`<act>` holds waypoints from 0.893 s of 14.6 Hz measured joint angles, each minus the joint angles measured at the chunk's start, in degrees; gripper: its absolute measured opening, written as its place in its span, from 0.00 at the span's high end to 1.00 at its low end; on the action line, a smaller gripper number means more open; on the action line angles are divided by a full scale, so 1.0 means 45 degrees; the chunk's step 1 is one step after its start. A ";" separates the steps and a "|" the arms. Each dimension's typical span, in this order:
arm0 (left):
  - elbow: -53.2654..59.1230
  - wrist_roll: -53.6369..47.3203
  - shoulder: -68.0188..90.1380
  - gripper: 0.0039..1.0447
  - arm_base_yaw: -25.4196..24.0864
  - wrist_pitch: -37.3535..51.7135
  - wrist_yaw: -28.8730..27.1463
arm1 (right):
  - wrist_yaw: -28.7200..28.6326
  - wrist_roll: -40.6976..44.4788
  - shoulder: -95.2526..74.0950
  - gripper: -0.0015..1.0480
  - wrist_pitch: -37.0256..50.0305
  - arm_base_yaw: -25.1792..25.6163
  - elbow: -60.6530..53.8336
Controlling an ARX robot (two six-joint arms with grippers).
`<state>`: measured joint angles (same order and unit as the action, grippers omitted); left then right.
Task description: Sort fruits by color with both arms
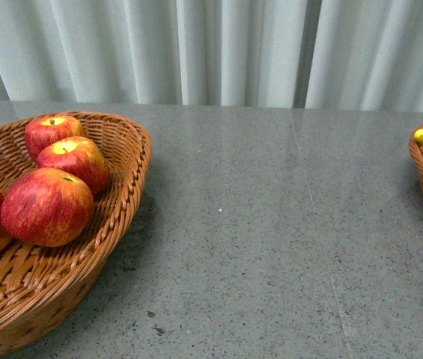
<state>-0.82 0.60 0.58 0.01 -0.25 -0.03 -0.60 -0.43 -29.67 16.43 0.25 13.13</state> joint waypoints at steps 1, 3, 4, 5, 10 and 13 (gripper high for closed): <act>0.0000 0.0000 0.0000 0.06 0.0000 0.0000 0.0005 | -0.0092 0.0034 0.0277 0.98 0.0034 -0.0146 -0.0340; 0.0000 0.0000 0.0000 0.06 0.0000 0.0000 0.0000 | 0.0141 0.0058 0.0840 0.98 0.0029 -0.0053 -0.0889; 0.0000 0.0000 0.0000 0.06 0.0000 0.0000 0.0005 | 0.0136 0.0058 0.1137 0.98 0.0019 -0.0053 -0.1117; 0.0000 0.0000 0.0000 0.06 0.0000 0.0000 0.0000 | 0.0136 0.0058 0.1365 0.98 -0.0044 -0.0053 -0.1307; 0.0000 0.0000 0.0000 0.06 0.0000 0.0000 0.0000 | 0.0136 0.0058 0.2705 0.98 -0.0636 -0.0053 -0.2103; 0.0000 0.0000 0.0000 0.06 0.0000 0.0000 0.0005 | 0.0136 0.0058 0.3322 0.98 -0.1005 -0.0053 -0.2307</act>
<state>-0.82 0.60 0.58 0.01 -0.25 -0.01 0.01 -0.16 -14.72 11.90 0.01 2.74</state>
